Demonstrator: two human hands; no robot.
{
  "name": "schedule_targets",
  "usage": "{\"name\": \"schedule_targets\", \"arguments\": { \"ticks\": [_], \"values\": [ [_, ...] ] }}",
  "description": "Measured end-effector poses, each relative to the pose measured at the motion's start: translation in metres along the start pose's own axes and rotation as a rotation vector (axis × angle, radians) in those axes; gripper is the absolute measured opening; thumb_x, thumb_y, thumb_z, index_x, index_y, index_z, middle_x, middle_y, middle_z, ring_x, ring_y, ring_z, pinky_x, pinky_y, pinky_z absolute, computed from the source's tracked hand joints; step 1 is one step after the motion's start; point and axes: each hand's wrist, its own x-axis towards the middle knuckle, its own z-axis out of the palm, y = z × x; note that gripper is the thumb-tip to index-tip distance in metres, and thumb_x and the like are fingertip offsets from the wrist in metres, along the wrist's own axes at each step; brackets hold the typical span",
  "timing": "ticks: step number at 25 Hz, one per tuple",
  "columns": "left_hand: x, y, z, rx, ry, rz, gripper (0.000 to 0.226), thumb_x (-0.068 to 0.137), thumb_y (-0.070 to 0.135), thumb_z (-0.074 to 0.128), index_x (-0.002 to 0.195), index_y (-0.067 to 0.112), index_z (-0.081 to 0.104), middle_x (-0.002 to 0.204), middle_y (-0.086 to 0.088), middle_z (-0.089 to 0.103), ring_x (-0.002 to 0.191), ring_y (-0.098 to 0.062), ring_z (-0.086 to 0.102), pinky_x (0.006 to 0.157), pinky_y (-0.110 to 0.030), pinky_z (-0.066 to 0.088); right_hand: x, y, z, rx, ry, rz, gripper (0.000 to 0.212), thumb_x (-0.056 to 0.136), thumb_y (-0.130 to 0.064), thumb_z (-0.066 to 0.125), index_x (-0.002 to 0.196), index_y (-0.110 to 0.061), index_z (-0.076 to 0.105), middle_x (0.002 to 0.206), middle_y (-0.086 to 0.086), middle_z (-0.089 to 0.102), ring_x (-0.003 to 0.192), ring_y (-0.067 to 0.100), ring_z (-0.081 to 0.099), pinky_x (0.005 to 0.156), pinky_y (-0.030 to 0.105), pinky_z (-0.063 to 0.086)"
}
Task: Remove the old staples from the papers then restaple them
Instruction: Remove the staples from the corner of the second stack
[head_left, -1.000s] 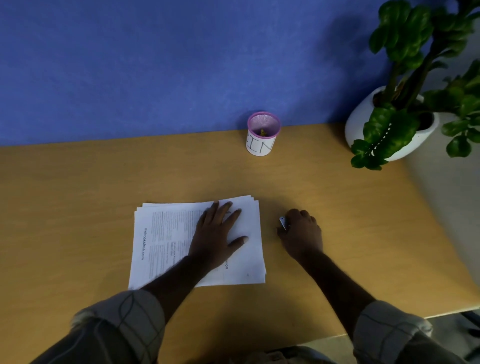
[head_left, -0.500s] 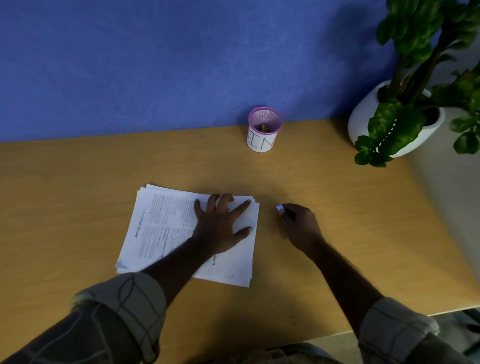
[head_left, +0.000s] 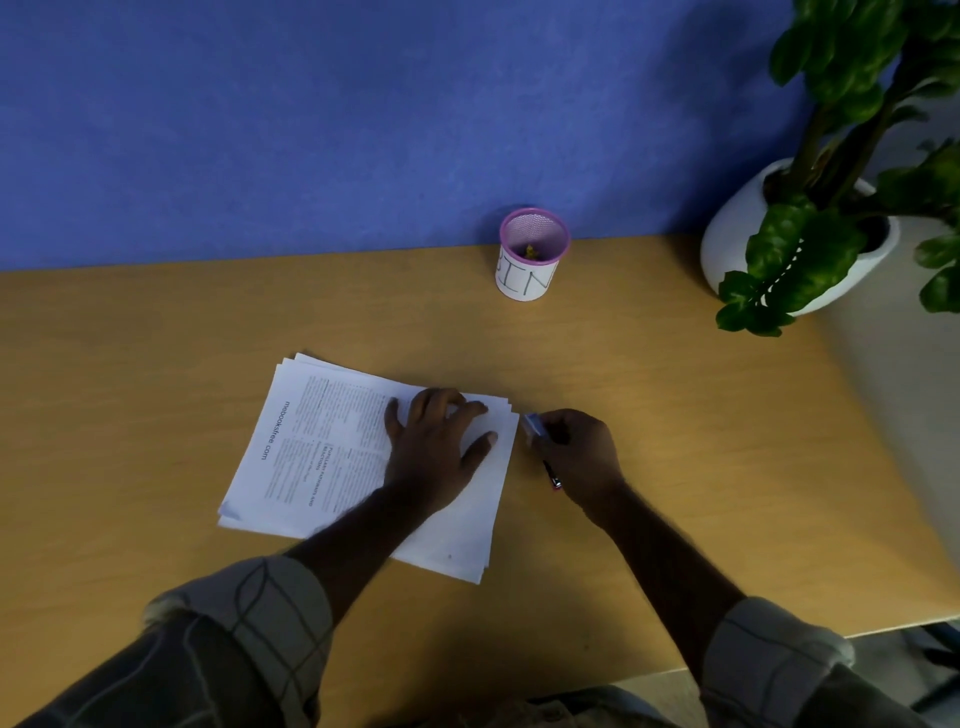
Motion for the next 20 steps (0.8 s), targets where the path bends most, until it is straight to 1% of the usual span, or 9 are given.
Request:
{"name": "schedule_targets", "arguments": {
  "ticks": [2,4,6,7,9,11,14,20],
  "values": [
    [0.003,0.007,0.004,-0.014,0.044,-0.069,0.041,0.091,0.061,0.048,0.120,0.036,0.061,0.130,0.002,0.056,0.131,-0.023,0.043,0.114,-0.065,0.020,0.000,-0.003,0.008,-0.197,-0.003,-0.164,0.009,0.090,-0.017,0.066,0.095,-0.023,0.071,0.085,-0.007,0.070,0.075,0.010,0.066,0.062,0.024,0.054],
    [0.003,0.010,0.009,-0.019,0.069,-0.104,0.038,0.090,0.059,0.051,0.119,0.037,0.062,0.128,0.003,0.056,0.130,-0.023,0.044,0.115,-0.064,0.019,0.003,-0.007,0.015,-0.365,-0.005,-0.291,0.015,0.093,-0.020,0.062,0.104,-0.019,0.071,0.091,-0.003,0.070,0.079,0.012,0.063,0.067,0.026,0.052],
    [0.002,0.010,0.013,-0.015,0.084,-0.095,0.041,0.088,0.059,0.051,0.122,0.039,0.060,0.128,0.003,0.055,0.129,-0.023,0.044,0.116,-0.061,0.019,0.007,-0.010,0.020,-0.486,0.022,-0.329,0.019,0.094,-0.022,0.060,0.110,-0.019,0.070,0.096,-0.001,0.066,0.082,0.012,0.060,0.069,0.024,0.048],
    [0.002,0.008,0.014,-0.017,0.086,-0.083,0.043,0.088,0.059,0.051,0.125,0.039,0.059,0.129,0.002,0.054,0.129,-0.023,0.044,0.117,-0.059,0.021,0.009,-0.012,0.023,-0.528,0.042,-0.337,0.018,0.094,-0.024,0.059,0.108,-0.020,0.069,0.094,-0.001,0.064,0.080,0.011,0.058,0.067,0.022,0.045],
    [0.002,0.006,0.014,-0.019,0.080,-0.042,0.047,0.089,0.057,0.049,0.131,0.037,0.058,0.133,0.001,0.053,0.131,-0.024,0.043,0.118,-0.053,0.022,0.011,-0.013,0.025,-0.593,0.074,-0.369,0.016,0.095,-0.027,0.056,0.100,-0.021,0.070,0.086,-0.003,0.058,0.075,0.010,0.053,0.059,0.019,0.037],
    [0.002,0.006,0.015,-0.018,0.092,0.002,0.049,0.091,0.055,0.045,0.134,0.034,0.056,0.136,-0.003,0.053,0.134,-0.025,0.042,0.118,-0.046,0.020,0.013,-0.011,0.024,-0.685,0.072,-0.425,0.017,0.095,-0.027,0.054,0.095,-0.019,0.069,0.084,0.000,0.058,0.077,0.014,0.052,0.059,0.022,0.037],
    [0.003,0.006,0.016,-0.039,0.099,0.003,0.048,0.091,0.053,0.049,0.134,0.034,0.056,0.137,-0.003,0.054,0.136,-0.026,0.040,0.116,-0.041,0.017,0.017,-0.011,0.021,-0.752,0.055,-0.482,0.017,0.095,-0.023,0.054,0.098,-0.017,0.070,0.085,0.005,0.060,0.081,0.018,0.052,0.062,0.027,0.039],
    [0.004,0.005,0.017,-0.051,0.091,-0.016,0.047,0.089,0.054,0.056,0.133,0.037,0.056,0.138,-0.002,0.052,0.139,-0.024,0.035,0.116,-0.039,0.014,0.016,-0.014,0.022,-0.801,0.078,-0.574,0.016,0.093,-0.019,0.059,0.100,-0.012,0.071,0.083,0.010,0.062,0.078,0.023,0.054,0.064,0.028,0.035]
  ]
}}
